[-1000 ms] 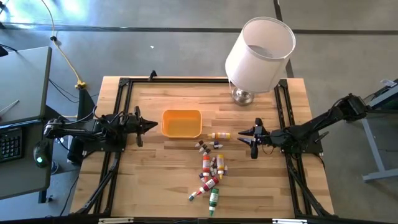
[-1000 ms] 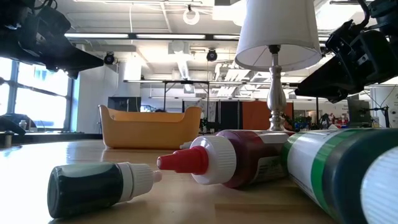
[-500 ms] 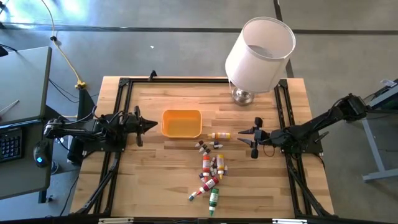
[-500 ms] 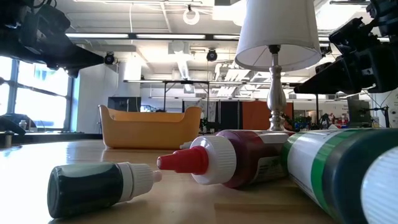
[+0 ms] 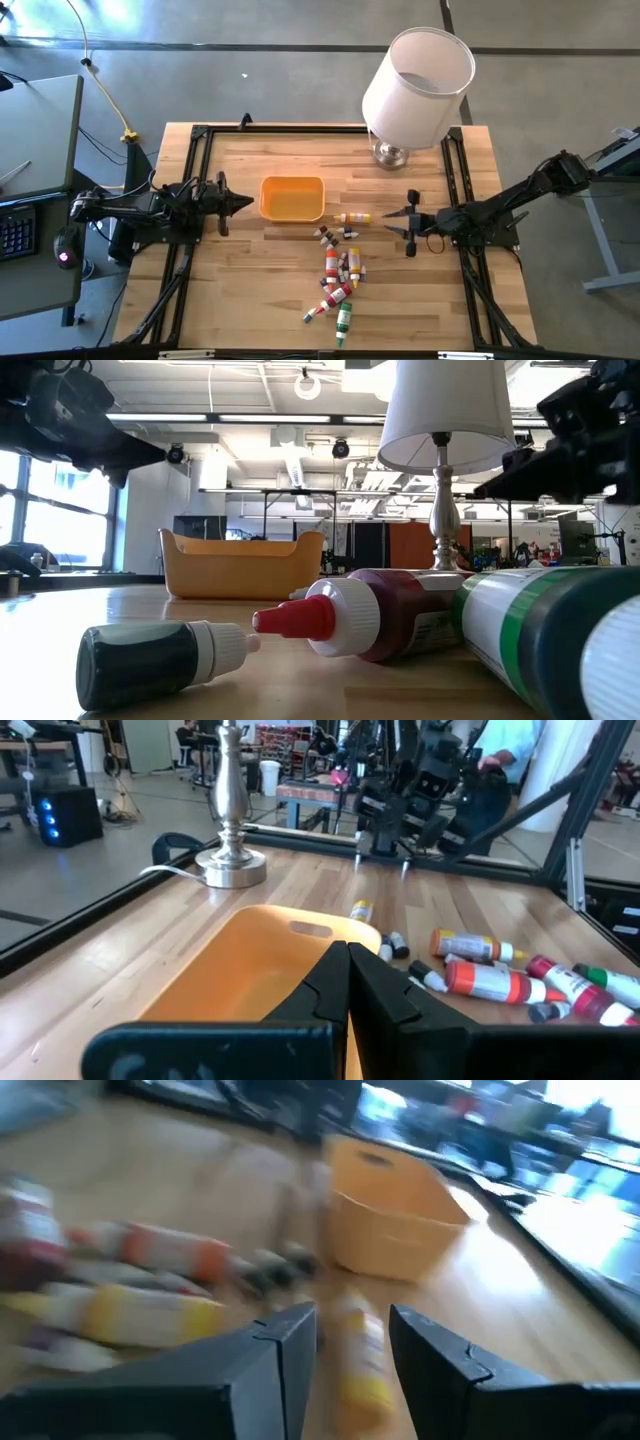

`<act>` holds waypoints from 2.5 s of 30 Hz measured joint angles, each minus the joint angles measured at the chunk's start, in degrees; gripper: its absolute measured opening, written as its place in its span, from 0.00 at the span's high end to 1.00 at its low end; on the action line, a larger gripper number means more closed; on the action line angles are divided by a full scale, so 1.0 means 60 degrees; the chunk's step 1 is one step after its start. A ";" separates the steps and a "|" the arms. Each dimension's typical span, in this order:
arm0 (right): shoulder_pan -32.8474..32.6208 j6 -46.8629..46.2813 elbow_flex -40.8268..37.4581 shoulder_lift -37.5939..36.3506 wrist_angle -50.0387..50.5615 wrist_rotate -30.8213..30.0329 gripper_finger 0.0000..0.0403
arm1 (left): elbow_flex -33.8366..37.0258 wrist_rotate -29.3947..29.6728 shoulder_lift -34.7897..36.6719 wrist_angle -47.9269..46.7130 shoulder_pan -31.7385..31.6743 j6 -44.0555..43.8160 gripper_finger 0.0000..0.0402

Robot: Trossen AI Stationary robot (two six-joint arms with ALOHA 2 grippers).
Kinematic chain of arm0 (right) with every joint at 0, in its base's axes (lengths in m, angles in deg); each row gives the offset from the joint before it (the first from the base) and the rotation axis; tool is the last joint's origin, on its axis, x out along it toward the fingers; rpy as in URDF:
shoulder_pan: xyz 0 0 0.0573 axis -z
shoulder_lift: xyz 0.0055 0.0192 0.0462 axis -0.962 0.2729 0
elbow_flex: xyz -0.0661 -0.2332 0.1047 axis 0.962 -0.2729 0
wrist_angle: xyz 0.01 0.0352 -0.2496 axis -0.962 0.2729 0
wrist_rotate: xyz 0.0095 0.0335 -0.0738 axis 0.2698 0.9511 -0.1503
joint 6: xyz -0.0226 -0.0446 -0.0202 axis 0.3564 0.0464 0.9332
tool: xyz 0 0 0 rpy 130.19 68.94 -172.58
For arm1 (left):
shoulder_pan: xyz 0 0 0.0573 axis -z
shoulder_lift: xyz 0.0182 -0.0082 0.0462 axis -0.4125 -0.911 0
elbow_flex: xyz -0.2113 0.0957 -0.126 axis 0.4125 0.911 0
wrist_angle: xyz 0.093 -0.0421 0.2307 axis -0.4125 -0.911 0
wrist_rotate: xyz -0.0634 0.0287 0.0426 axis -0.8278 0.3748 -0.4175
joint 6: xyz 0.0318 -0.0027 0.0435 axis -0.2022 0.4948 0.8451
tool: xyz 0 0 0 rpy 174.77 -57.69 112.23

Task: Pick & Place food coloring
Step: Put the large yellow food coloring bottle into the yellow bin

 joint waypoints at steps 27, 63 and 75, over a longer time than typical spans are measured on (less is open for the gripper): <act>0.0049 0.0842 0.0008 0.0018 -0.4714 -0.0414 0.69 | -0.0007 0.0948 0.0000 0.1329 -0.0003 0.0397 1.00; 0.3837 -0.1808 0.8444 0.6887 0.8035 0.3421 0.49 | -0.0007 0.1759 0.0000 0.1096 -0.0004 0.0645 1.00; 0.4226 -0.1477 1.0117 0.8476 1.0034 0.5077 0.49 | -0.0007 0.1763 -0.0004 0.0520 -0.0004 0.0357 1.00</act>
